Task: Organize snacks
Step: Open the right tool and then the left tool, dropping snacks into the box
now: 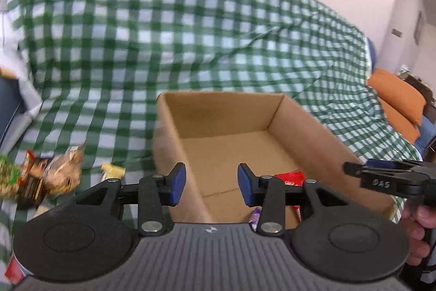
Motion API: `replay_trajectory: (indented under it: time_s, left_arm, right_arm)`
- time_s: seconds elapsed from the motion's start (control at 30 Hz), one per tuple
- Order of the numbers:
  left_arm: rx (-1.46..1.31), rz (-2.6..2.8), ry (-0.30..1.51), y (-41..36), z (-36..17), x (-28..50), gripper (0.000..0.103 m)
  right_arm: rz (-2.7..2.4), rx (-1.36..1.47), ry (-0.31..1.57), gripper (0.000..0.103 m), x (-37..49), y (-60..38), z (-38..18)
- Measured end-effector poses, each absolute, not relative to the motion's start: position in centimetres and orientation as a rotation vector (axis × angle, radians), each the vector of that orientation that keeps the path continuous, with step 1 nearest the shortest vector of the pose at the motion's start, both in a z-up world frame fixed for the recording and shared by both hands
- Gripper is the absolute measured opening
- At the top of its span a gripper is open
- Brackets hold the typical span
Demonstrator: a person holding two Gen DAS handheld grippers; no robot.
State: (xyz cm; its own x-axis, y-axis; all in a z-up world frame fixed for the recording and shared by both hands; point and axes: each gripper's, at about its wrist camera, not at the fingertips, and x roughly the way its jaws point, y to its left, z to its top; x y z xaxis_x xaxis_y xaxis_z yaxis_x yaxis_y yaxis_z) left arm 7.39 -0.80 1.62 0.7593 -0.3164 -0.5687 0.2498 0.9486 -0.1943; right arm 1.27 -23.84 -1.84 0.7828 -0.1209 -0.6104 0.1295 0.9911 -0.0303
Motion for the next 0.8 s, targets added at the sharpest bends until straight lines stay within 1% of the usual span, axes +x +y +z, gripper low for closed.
replay_trajectory:
  time_s: [0.1, 0.17, 0.33, 0.4, 0.43, 0.47, 0.5, 0.57, 0.67, 0.8]
  left_arm:
    - [-0.125, -0.316, 0.686, -0.6, 1.1, 8.0, 0.046]
    - [-0.118, -0.333, 0.706, -0.9, 0.8, 8.2, 0.046]
    - [-0.034, -0.356, 0.692, -2.3, 0.4, 7.8, 0.046]
    - [-0.023, -0.357, 0.683, -2.4, 0.3, 7.5, 0.046]
    - [-0.026, -0.363, 0.681, -2.3, 0.2, 7.4, 0.045]
    - [-0.034, -0.373, 0.682, -2.3, 0.2, 7.5, 0.043]
    - [-0.041, -0.385, 0.68, -2.3, 0.1, 7.4, 0.042]
    - [-0.034, -0.415, 0.665, -2.6, 0.2, 7.3, 0.041]
    - [-0.002, -0.431, 0.647, -3.3, 0.3, 6.9, 0.042]
    - [-0.007, -0.441, 0.648, -3.3, 0.4, 6.7, 0.042]
  right_arm:
    - [-0.205, 0.004, 0.668, 0.06, 1.5, -24.2, -2.0]
    - [-0.256, 0.019, 0.687, 0.065, 1.8, -24.7, -2.2]
    - [-0.311, 0.075, 0.751, 0.064, 2.2, -26.2, -3.0]
    - [-0.339, 0.069, 0.757, 0.06, 2.1, -26.5, -3.1]
    - [-0.356, 0.07, 0.76, 0.051, 2.0, -26.8, -3.1]
    - [-0.374, 0.08, 0.761, 0.046, 1.9, -27.2, -3.0]
    - [-0.368, 0.107, 0.761, 0.045, 1.7, -27.7, -2.9]
    - [-0.366, 0.121, 0.763, 0.035, 1.5, -28.2, -2.8]
    - [-0.379, 0.067, 0.764, 0.03, 1.2, -27.8, -2.8]
    - [-0.368, 0.061, 0.762, 0.029, 0.7, -27.8, -2.6]
